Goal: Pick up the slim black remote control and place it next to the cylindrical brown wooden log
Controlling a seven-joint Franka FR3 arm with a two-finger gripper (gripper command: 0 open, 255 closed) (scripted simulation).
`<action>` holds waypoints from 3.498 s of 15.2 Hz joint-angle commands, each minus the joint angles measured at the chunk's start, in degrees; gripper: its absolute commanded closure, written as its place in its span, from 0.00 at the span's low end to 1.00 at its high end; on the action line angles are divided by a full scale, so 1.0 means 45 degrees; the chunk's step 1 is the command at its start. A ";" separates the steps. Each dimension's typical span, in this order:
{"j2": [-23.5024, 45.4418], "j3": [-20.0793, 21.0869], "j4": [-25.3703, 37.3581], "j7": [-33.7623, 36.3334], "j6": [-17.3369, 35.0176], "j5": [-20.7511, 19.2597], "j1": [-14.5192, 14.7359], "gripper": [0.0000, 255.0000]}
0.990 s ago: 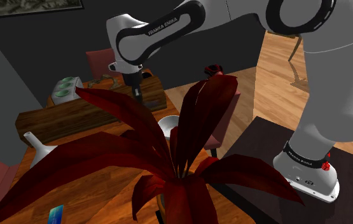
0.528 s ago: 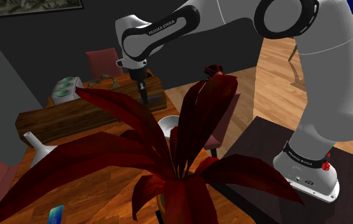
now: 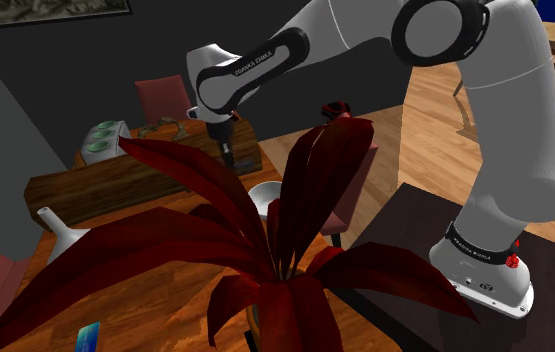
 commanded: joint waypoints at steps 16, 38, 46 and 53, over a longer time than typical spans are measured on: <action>0.1346 -0.0191 -0.0876 0.0067 0.2211 -0.0275 0.0094 1.00; 0.3905 -0.0552 -0.0591 0.0163 0.4475 -0.0668 0.0362 1.00; 0.5025 -0.0693 -0.0107 0.0176 0.5114 -0.0787 0.0480 1.00; 0.5411 -0.0736 0.0097 0.0177 0.5296 -0.0823 0.0518 1.00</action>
